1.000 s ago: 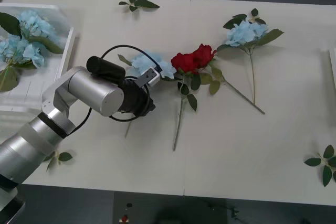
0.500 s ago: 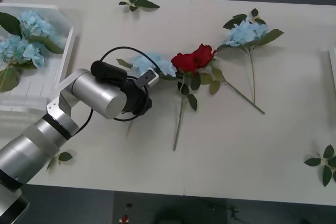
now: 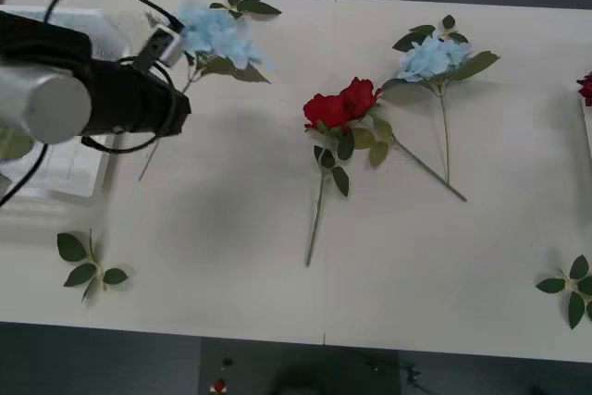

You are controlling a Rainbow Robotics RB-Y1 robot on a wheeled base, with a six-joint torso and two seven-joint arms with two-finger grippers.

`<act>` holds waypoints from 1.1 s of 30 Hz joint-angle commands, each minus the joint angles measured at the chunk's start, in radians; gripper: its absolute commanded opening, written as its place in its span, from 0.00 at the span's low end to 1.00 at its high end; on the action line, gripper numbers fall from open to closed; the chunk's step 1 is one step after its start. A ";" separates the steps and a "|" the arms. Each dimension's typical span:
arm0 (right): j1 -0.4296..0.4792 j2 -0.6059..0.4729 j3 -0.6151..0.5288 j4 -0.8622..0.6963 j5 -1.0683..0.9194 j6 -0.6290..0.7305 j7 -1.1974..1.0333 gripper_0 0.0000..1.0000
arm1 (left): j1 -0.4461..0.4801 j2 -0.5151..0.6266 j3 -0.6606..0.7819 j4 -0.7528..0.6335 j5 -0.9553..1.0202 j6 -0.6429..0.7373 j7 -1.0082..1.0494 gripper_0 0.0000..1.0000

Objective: Put the red flowers into the right box and the blue flowers into the left box

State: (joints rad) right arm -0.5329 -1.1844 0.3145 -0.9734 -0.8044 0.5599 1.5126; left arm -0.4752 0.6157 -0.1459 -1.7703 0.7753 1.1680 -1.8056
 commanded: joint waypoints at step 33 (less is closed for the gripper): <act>-0.024 0.439 -0.141 -0.441 0.036 0.405 -0.374 1.00 | 0.176 0.348 0.555 0.212 0.156 -0.070 -0.086 0.77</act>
State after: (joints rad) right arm -0.5128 -0.7732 0.1727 -1.3934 -0.8044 0.9596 1.1656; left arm -0.2886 0.9365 0.4068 -1.5406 0.9186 1.1055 -1.8619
